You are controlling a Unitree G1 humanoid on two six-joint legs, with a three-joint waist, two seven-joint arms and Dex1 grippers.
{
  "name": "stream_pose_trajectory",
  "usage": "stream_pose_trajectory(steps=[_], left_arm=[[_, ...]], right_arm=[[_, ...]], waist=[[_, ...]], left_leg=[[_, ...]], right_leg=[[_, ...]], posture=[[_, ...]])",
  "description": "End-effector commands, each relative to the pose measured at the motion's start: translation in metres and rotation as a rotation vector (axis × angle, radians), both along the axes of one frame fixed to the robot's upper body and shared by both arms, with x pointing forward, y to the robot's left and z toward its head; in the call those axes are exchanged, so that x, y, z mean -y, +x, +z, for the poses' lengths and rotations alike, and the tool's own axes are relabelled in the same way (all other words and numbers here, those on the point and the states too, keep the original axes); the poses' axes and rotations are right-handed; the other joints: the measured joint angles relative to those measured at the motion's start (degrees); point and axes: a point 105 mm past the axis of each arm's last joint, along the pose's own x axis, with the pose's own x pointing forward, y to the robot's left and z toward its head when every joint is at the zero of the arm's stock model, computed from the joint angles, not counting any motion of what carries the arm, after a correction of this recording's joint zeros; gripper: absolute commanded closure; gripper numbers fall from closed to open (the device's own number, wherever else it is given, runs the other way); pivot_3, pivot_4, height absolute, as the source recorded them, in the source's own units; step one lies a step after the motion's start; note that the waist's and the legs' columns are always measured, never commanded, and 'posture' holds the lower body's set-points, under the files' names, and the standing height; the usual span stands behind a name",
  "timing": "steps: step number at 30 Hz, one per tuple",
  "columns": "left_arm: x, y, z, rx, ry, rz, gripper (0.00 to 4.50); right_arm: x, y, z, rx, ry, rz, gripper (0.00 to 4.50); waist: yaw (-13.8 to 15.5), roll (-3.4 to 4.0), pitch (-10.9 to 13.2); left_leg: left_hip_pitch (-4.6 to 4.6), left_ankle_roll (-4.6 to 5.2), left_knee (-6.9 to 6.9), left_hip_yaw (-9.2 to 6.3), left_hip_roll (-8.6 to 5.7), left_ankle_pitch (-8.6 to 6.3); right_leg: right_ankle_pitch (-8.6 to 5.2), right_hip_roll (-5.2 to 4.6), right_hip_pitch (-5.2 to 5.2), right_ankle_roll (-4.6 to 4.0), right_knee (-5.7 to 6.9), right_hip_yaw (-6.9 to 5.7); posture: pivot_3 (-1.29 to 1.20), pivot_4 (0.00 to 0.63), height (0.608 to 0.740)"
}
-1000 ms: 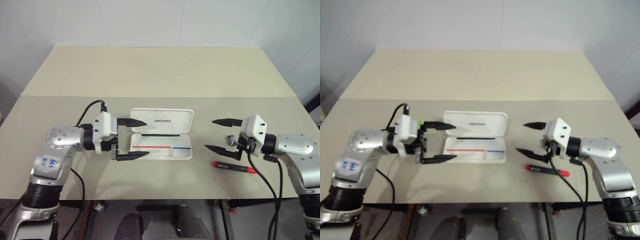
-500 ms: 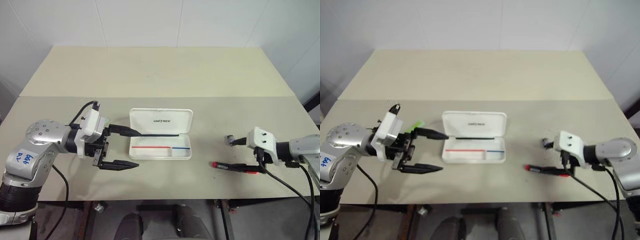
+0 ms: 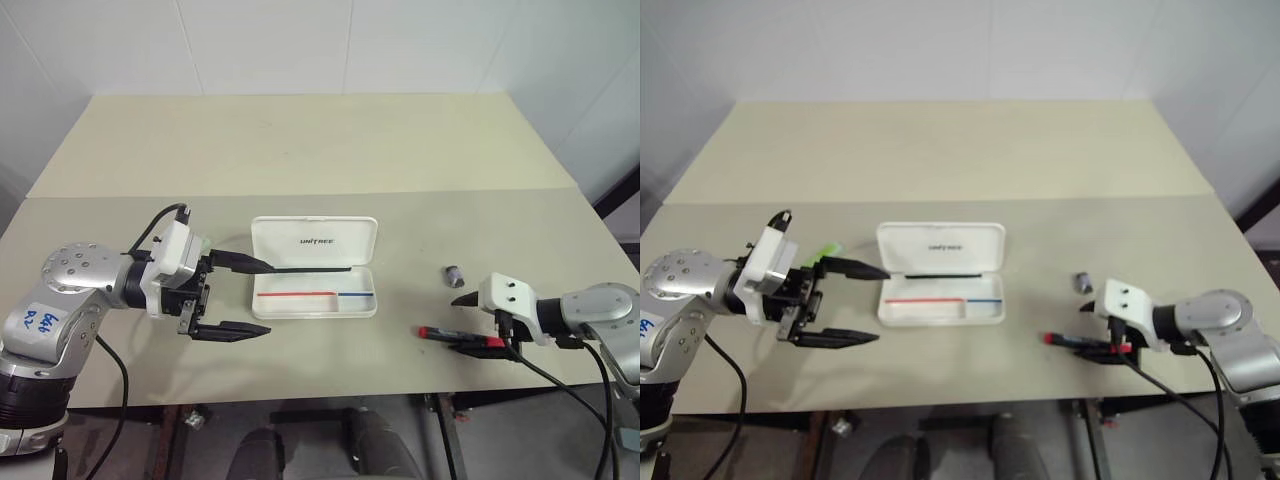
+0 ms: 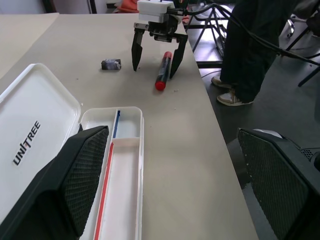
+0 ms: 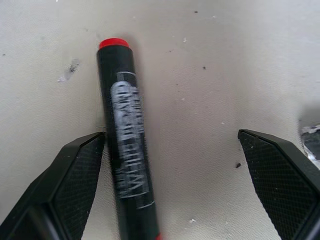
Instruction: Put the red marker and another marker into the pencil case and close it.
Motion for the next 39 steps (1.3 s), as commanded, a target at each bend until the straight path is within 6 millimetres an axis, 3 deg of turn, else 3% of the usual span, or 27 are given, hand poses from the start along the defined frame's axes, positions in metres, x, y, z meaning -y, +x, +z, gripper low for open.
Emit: stream_pose_trajectory(steps=[1,2,14,18,25,30,35,39], left_arm=[[-0.004,-0.001,0.006,0.048,0.01,0.004,0.08],[-0.005,0.0,0.006,0.05,0.011,0.008,0.08],[-0.011,0.002,0.005,0.071,0.026,0.023,0.0],[-0.017,0.004,0.005,0.087,0.038,0.035,0.0],[-0.039,0.011,0.0,0.116,0.071,0.115,0.0],[-0.05,0.012,-0.004,0.118,0.096,0.153,0.0],[-0.055,0.012,-0.004,0.124,0.099,0.191,0.0],[-0.055,0.011,-0.005,0.129,0.092,0.207,0.0]], right_arm=[[0.008,0.002,-0.007,0.015,-0.059,-0.027,0.0],[0.009,0.001,-0.008,0.017,-0.072,-0.018,0.0],[-0.008,-0.006,-0.003,0.023,-0.067,0.032,3.83],[-0.016,0.003,0.011,0.069,-0.069,0.058,3.83],[-0.088,0.026,0.076,0.163,0.104,0.213,3.83],[-0.143,0.029,0.09,0.177,0.134,0.337,3.83],[-0.181,0.024,0.094,0.145,0.182,0.421,3.83],[-0.207,0.024,0.093,0.143,0.194,0.472,3.83]], waist=[[0.0,-0.02,0.0],[0.1,-0.05,0.0],[-0.3,-0.34,0.0],[-0.9,-0.33,0.0],[-1.7,-0.1,0.2],[-1.3,-0.09,0.2],[-0.9,-0.07,0.2],[-1.2,-0.07,0.2]], left_leg=[[0.0,0.02,0.01,0.0,-0.01,0.01],[0.01,0.03,0.03,0.01,-0.01,0.02],[-0.02,0.23,0.37,0.03,0.01,0.13],[-0.05,0.27,0.51,0.05,0.03,0.16],[-0.07,0.29,0.33,0.08,0.1,0.17],[-0.23,0.24,-0.23,-0.05,0.1,0.14],[-1.28,0.19,-0.2,-0.15,0.28,0.11],[-1.4,0.22,-0.18,-0.08,0.19,0.09]], right_leg=[[0.01,0.0,0.01,0.01,0.0,0.01],[0.02,-0.01,0.02,0.02,-0.01,0.02],[0.19,-0.02,0.1,-0.36,-0.28,0.34],[0.12,-0.03,0.12,-0.61,-0.28,0.38],[0.32,0.04,-0.08,-0.32,-0.19,0.4],[0.36,-0.01,-0.48,-0.13,-0.1,0.13],[0.23,-0.17,-1.44,-0.08,0.17,-0.13],[0.25,-0.46,-1.55,-0.04,0.13,-0.36]], posture=[[0.0,0.15,0.74],[0.0,0.15,0.74],[0.0,0.15,0.74],[0.0,0.15,0.74],[0.0,0.15,0.74],[0.0,0.15,0.74],[0.0,0.15,0.74],[0.0,0.15,0.74]])
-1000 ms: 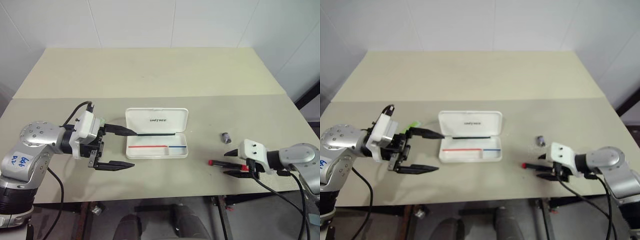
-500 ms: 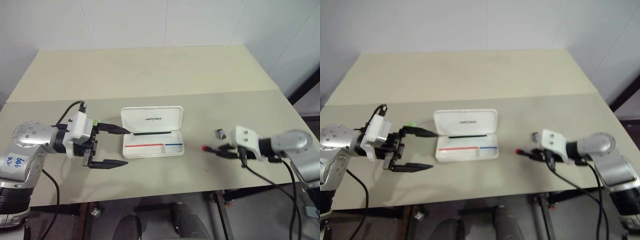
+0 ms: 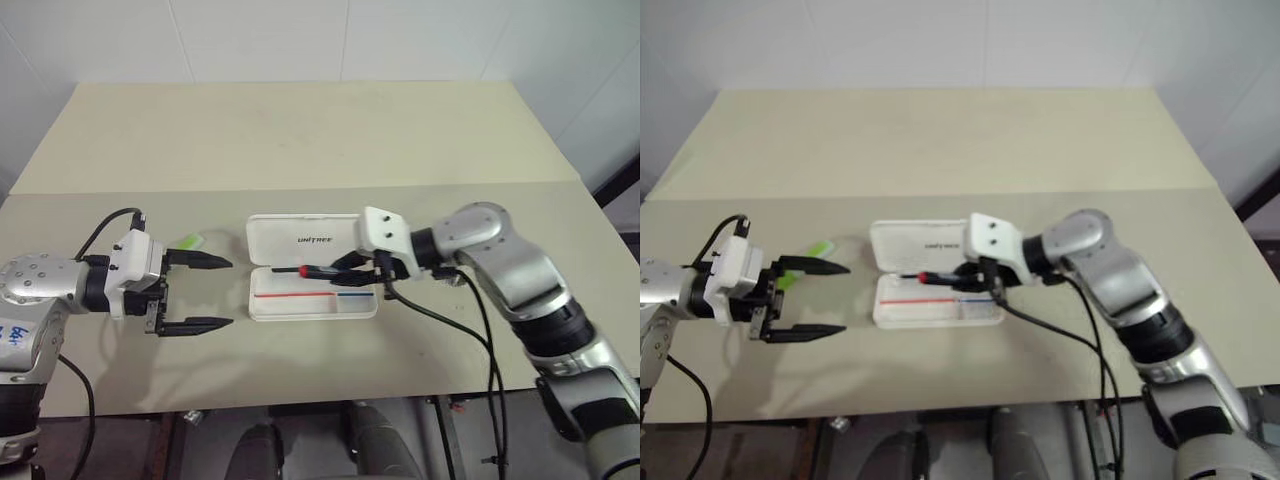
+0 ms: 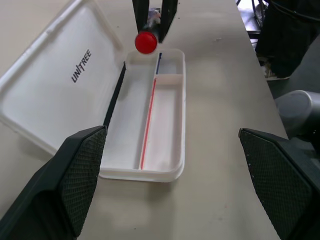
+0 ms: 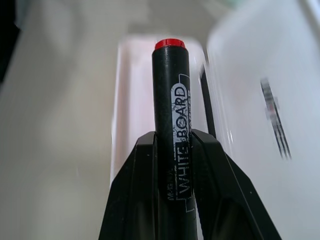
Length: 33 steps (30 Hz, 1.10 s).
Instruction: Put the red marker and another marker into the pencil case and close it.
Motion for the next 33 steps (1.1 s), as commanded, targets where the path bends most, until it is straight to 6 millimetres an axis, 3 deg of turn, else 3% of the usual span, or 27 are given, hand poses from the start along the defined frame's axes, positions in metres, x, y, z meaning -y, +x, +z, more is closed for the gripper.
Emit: stream_pose_trajectory(steps=[1,11,16,22,27,33], left_arm=[[-0.001,-0.003,0.007,0.048,0.011,0.013,0.0],[0.002,-0.011,0.004,0.047,0.002,0.034,0.0],[0.006,-0.012,0.005,0.048,-0.005,0.035,0.0],[0.009,-0.009,0.006,0.05,-0.013,0.03,0.0],[0.01,-0.006,0.008,0.056,-0.012,0.024,0.0],[0.01,-0.003,0.01,0.061,-0.011,0.02,0.0]], right_arm=[[-0.018,0.002,0.003,0.032,0.003,0.031,3.83],[-0.032,0.025,-0.029,0.13,-0.09,0.059,3.83],[-0.028,0.035,-0.03,0.162,-0.1,0.038,3.83],[-0.027,0.034,-0.025,0.172,-0.081,0.032,1.92],[-0.033,0.032,-0.006,0.168,-0.001,0.025,0.15],[-0.038,0.022,0.019,0.098,0.148,0.063,0.07]], waist=[[-0.2,0.0,0.0],[-0.2,-0.01,0.0],[-0.3,0.0,0.0],[-0.3,0.0,0.0],[-0.3,0.0,0.0],[-0.3,0.0,0.0]], left_leg=[[0.01,0.03,0.01,0.04,-0.05,-0.01],[0.1,0.06,0.1,0.01,-0.12,-0.02],[0.15,0.05,0.12,0.0,-0.13,-0.01],[0.16,0.05,0.1,-0.01,-0.11,-0.01],[0.16,0.05,0.11,-0.01,-0.12,-0.01],[0.19,0.04,0.11,-0.02,-0.11,-0.01]], right_leg=[[0.01,-0.11,0.01,0.02,0.0,-0.09],[0.02,-0.33,0.13,0.03,0.03,-0.43],[0.02,-0.32,0.2,0.03,0.05,-0.45],[0.02,-0.32,0.22,0.03,0.09,-0.48],[0.02,-0.32,0.28,0.03,0.08,-0.55],[0.02,-0.31,0.31,0.03,0.09,-0.59]], posture=[[0.0,0.15,0.74],[0.0,0.15,0.74],[0.0,0.15,0.74],[0.0,0.15,0.74],[0.0,0.15,0.74],[0.0,0.15,0.74]])
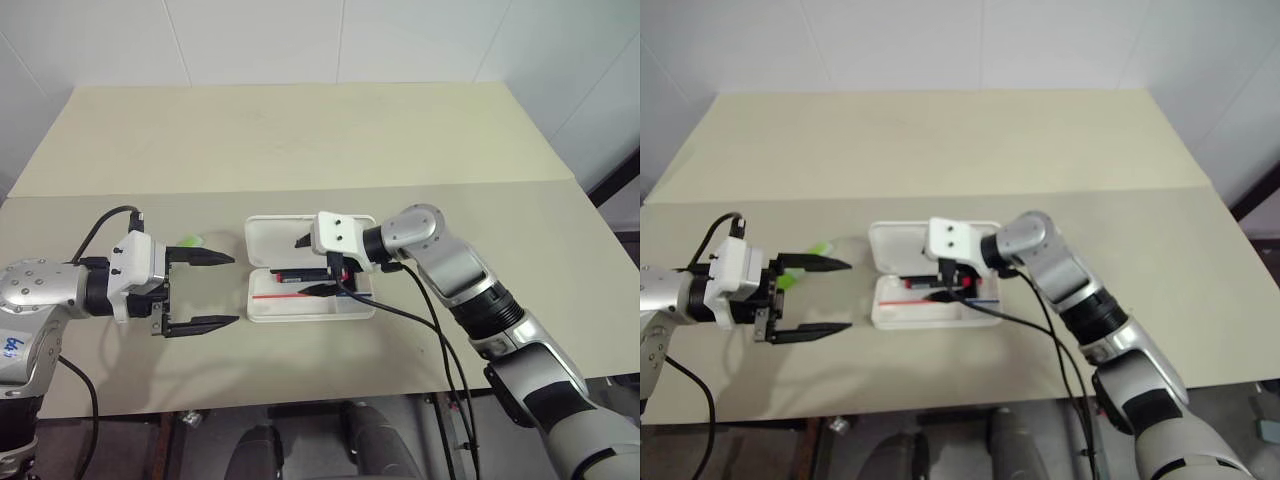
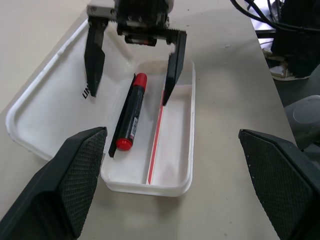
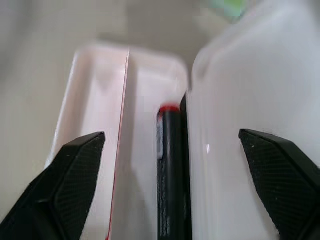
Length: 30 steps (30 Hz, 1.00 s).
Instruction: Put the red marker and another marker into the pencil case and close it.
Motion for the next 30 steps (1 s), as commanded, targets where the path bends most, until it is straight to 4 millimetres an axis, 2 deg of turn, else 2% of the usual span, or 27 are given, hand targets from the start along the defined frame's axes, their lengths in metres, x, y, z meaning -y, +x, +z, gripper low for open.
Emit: stream_pose_trajectory(steps=[1,3,7,11,16,20,23,26,30], left_arm=[[0.001,0.001,0.006,0.022,-0.006,-0.01,0.0],[0.001,0.002,0.006,0.023,-0.005,-0.012,0.0],[-0.001,0.003,0.005,0.022,0.005,0.006,0.0],[-0.024,0.015,-0.001,0.008,0.086,0.147,0.0],[-0.064,0.041,-0.006,0.03,0.232,0.433,0.0],[-0.075,0.058,-0.002,0.011,0.242,0.607,0.0],[-0.084,0.068,-0.007,-0.048,0.237,0.726,0.0],[-0.084,0.074,-0.011,-0.109,0.201,0.765,0.0],[-0.093,0.081,-0.026,-0.185,0.239,0.819,0.0]], right_arm=[[-0.004,-0.011,0.029,0.003,0.103,0.062,0.07],[-0.003,-0.017,0.031,-0.026,0.129,0.091,0.07],[0.005,-0.04,0.034,-0.077,0.185,0.207,0.07],[0.022,-0.054,0.049,-0.069,0.302,0.236,0.07],[0.047,-0.055,0.072,-0.044,0.41,0.171,0.07],[0.072,-0.051,0.089,0.026,0.434,0.076,0.07],[0.083,-0.047,0.093,0.059,0.416,0.029,0.07],[0.087,-0.046,0.094,0.077,0.408,0.004,0.07],[0.086,-0.049,0.096,0.091,0.412,-0.009,0.07]], waist=[[0.1,0.0,0.0],[0.1,0.0,0.0],[0.2,0.0,0.0],[0.2,0.0,0.0],[0.2,0.01,0.0],[0.6,0.01,0.0],[0.7,0.01,0.0],[0.6,0.01,0.0],[0.3,0.01,0.0]], left_leg=[[0.0,0.0,0.0,-0.01,0.0,0.0],[-0.01,0.0,0.01,-0.01,0.0,0.0],[-0.01,0.0,0.0,-0.03,-0.01,0.0],[-0.02,0.0,-0.02,-0.08,-0.02,0.0],[0.09,0.01,0.0,-0.09,-0.04,0.0],[0.07,0.01,0.01,-0.08,-0.04,0.0],[0.06,0.01,0.01,-0.07,-0.09,0.0],[0.05,0.01,-0.01,-0.06,-0.08,0.0],[0.05,0.01,-0.04,-0.06,-0.06,0.0]], right_leg=[[0.0,0.0,0.01,0.0,0.0,-0.02],[0.0,-0.02,0.04,0.0,-0.03,-0.06],[0.0,-0.06,0.06,0.0,-0.05,-0.17],[0.0,-0.14,0.07,0.0,-0.07,-0.33],[0.0,-0.12,0.09,-0.01,-0.06,-0.31],[-0.01,-0.13,0.11,-0.02,-0.04,-0.35],[0.01,-0.14,0.15,0.01,-0.02,-0.35],[0.02,-0.12,0.16,0.02,-0.04,-0.35],[0.01,-0.09,0.13,0.02,-0.02,-0.34]], posture=[[0.0,0.15,0.74],[0.0,0.15,0.74],[0.0,0.15,0.74],[0.0,0.15,0.74],[0.0,0.15,0.74],[0.0,0.15,0.74],[0.0,0.15,0.74],[0.0,0.15,0.74],[0.0,0.15,0.74]])
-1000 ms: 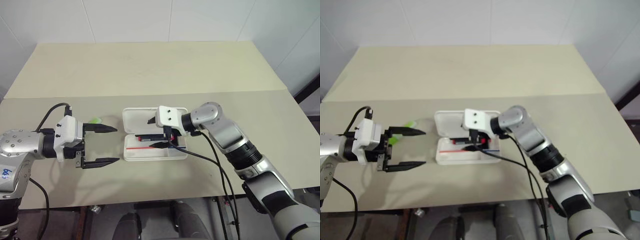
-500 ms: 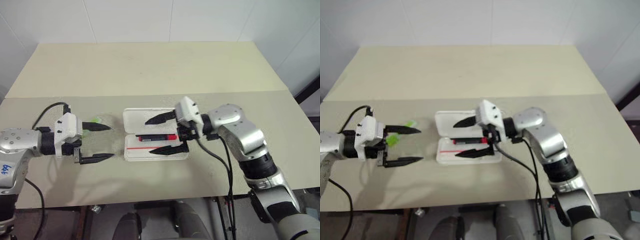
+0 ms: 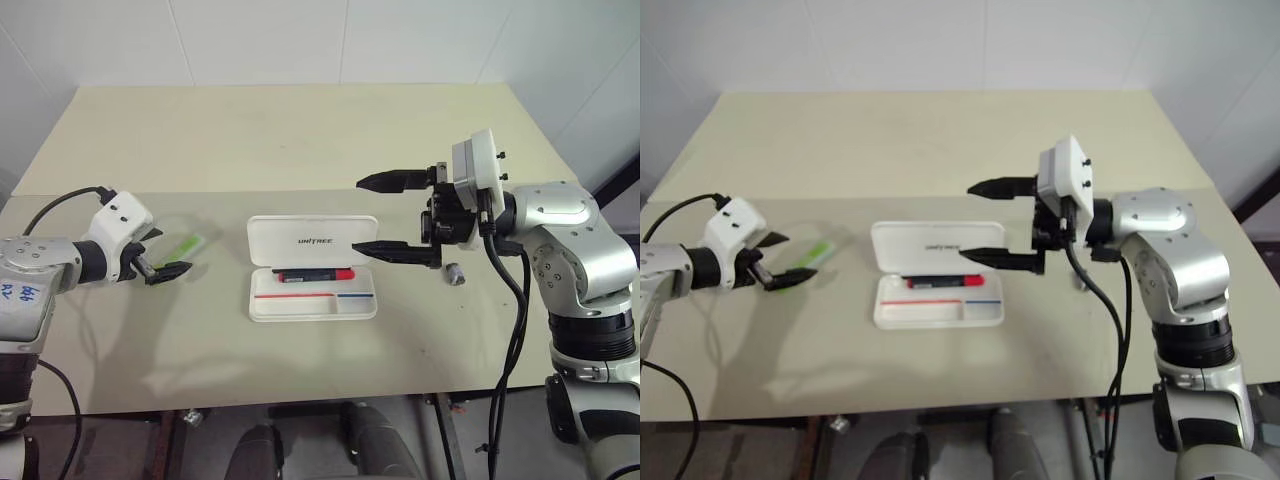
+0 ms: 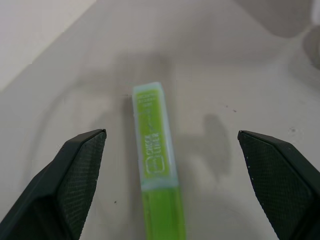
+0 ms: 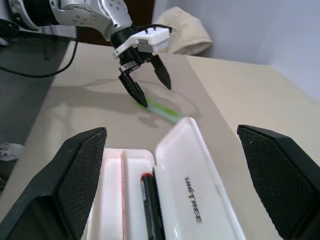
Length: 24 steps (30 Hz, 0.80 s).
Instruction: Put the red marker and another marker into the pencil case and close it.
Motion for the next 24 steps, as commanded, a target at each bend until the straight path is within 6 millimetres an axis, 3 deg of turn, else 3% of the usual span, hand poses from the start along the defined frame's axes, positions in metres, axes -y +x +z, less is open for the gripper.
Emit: stream_pose_trajectory(steps=[1,8,11,20,24], left_arm=[[-0.009,0.006,-0.006,-0.046,0.005,0.062,0.0],[-0.006,0.015,-0.026,-0.173,-0.025,0.087,0.0],[-0.011,0.015,-0.027,-0.193,-0.012,0.098,0.56],[-0.025,0.012,-0.026,-0.219,0.025,0.117,3.41],[-0.026,0.011,-0.024,-0.209,0.047,0.104,3.41]], right_arm=[[0.001,-0.01,0.012,0.063,0.017,-0.001,0.07],[-0.001,-0.012,0.013,0.077,0.03,-0.03,0.07],[0.0,-0.014,0.014,0.08,0.037,-0.041,0.0],[0.003,-0.016,0.012,0.076,0.048,-0.07,0.0],[0.003,-0.015,0.012,0.073,0.046,-0.072,0.0]], waist=[[0.1,0.0,0.0],[0.9,-0.01,0.0],[1.3,-0.01,0.0],[1.3,-0.01,0.0],[1.2,-0.01,0.0]], left_leg=[[0.0,0.0,0.0,0.0,0.0,0.0],[-0.02,0.0,0.11,0.05,-0.07,0.0],[0.0,0.0,0.1,0.07,-0.05,0.0],[0.1,0.0,0.17,0.1,-0.05,0.01],[0.12,0.0,0.24,0.11,-0.05,0.01]], right_leg=[[0.0,0.01,0.0,0.0,-0.01,0.0],[0.01,-0.03,0.02,0.01,0.03,-0.01],[0.01,0.0,0.02,0.01,0.05,-0.01],[0.0,0.02,0.02,-0.02,0.26,0.06],[-0.01,0.08,0.02,-0.04,0.39,0.08]], posture=[[0.0,0.15,0.74],[0.0,0.15,0.74],[0.0,0.15,0.74],[0.0,0.15,0.74],[0.0,0.15,0.74]])
